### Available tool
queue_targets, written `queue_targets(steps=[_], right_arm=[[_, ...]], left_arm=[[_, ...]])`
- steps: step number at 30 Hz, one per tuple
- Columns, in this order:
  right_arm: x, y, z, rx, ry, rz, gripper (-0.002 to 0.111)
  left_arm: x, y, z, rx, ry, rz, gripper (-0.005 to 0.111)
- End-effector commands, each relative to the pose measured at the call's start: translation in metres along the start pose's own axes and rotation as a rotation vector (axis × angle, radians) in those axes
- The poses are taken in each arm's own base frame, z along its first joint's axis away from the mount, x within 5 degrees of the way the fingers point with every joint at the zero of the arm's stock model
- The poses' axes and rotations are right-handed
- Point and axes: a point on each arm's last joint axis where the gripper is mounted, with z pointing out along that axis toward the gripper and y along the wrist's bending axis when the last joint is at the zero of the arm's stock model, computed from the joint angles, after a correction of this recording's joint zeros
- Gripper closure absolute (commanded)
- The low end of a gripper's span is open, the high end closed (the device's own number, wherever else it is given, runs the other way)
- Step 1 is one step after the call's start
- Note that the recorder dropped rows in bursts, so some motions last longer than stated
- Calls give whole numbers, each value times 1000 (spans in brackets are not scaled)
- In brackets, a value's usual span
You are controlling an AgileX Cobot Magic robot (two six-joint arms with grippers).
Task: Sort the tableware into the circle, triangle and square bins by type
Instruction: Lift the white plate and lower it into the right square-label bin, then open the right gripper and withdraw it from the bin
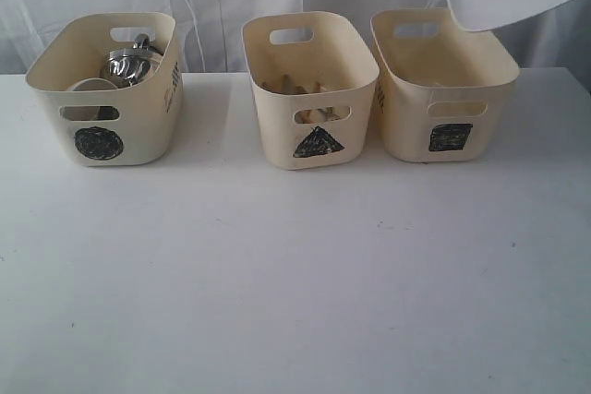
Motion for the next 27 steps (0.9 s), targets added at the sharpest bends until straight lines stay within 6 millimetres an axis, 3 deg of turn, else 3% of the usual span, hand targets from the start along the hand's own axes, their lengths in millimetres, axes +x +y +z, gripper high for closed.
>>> queue_targets(steps=[1, 9, 15, 23, 27], right_arm=[[17, 12, 33, -9, 20, -84, 108], [55, 10, 67, 26, 105, -240, 108], [59, 10, 71, 22, 117, -246, 107], [59, 15, 69, -20, 127, -246, 76], [48, 24, 60, -43, 101, -257, 75]], left_arm=[[4, -1, 1, 15, 20, -6, 107], [4, -1, 1, 15, 20, -6, 107], [4, -1, 1, 15, 20, -6, 107], [4, -1, 1, 15, 20, -6, 107], [4, -1, 1, 15, 20, -6, 107]])
